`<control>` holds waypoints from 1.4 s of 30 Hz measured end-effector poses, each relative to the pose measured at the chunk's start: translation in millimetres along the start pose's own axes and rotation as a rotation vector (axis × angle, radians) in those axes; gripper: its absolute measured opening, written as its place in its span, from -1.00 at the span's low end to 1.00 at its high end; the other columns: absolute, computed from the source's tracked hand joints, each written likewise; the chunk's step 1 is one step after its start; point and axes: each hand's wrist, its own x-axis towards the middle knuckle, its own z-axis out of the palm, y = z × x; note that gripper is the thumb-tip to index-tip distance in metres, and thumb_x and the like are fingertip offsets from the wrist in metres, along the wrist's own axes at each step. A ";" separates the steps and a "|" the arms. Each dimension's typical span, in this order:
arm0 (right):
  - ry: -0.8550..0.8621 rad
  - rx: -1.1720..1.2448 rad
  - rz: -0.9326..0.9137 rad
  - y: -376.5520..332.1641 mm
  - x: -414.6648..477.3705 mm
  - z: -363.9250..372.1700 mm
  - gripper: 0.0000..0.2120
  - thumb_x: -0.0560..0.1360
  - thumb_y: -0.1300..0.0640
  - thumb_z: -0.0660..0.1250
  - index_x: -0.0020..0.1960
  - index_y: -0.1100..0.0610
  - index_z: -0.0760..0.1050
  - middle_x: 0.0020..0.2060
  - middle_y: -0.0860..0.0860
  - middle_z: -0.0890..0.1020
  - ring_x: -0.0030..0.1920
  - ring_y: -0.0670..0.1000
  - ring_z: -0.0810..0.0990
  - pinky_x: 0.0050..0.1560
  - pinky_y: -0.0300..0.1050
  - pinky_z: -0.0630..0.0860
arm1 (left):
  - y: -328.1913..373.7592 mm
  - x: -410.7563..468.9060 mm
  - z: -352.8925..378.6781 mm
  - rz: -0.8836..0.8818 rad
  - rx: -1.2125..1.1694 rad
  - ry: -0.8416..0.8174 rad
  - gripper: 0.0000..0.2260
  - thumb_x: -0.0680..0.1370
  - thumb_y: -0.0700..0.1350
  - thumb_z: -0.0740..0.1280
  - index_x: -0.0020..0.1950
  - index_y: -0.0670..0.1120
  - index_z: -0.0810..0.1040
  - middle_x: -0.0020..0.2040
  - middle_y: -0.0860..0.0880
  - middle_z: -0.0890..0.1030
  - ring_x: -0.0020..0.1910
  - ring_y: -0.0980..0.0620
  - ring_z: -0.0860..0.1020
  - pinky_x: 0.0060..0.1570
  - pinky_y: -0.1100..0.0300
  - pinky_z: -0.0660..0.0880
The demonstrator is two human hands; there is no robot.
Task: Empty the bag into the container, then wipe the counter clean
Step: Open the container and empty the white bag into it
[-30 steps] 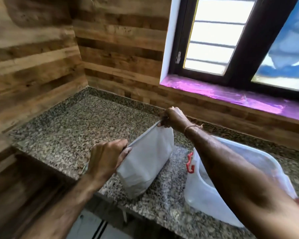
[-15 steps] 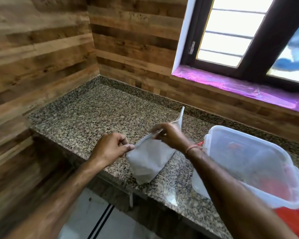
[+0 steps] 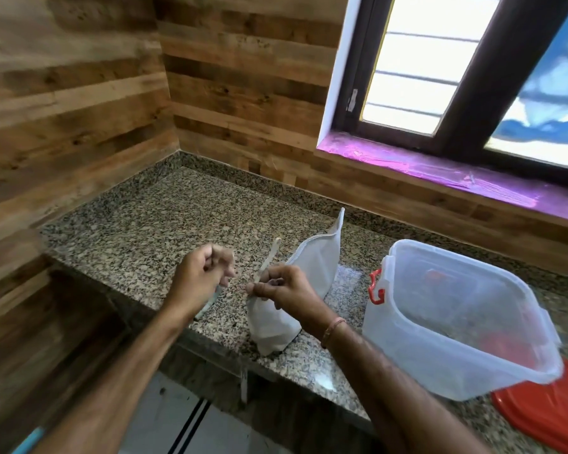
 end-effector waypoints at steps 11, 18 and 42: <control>0.178 -0.109 -0.025 0.4 0.2 -0.5 -0.77 0.42 0.04 0.59 -0.29 0.07 0.58 0.11 0.07 0.48 0.11 0.02 0.53 0.10 -0.02 0.64 | -48.5 -26.1 42.6 0.252 0.429 0.049 -0.64 0.49 0.01 0.54 -0.34 0.08 0.40 -0.43 0.14 0.46 -0.41 0.25 0.43 -0.40 0.27 0.33; 0.524 -0.172 0.137 5.3 32.1 -118.2 -0.75 0.37 0.04 0.63 -0.35 0.08 0.61 -0.13 0.03 0.67 -0.05 0.03 0.63 -0.08 -0.04 0.61 | -55.6 -20.1 37.7 0.244 0.464 -0.158 -0.77 0.52 0.00 0.49 -0.23 0.10 0.48 -0.32 0.11 0.56 -0.33 0.20 0.54 -0.31 0.35 0.49; 0.655 -0.023 0.335 19.2 123.3 -242.5 -0.86 0.52 0.21 0.47 -0.20 0.21 0.58 -0.33 0.14 0.55 -0.43 0.03 0.52 -0.35 -0.13 0.55 | -3.3 14.5 82.6 0.225 0.930 -0.209 -0.59 0.60 0.20 0.35 -0.33 0.18 0.23 -0.45 0.13 0.38 -0.46 0.33 0.34 -0.47 0.38 0.19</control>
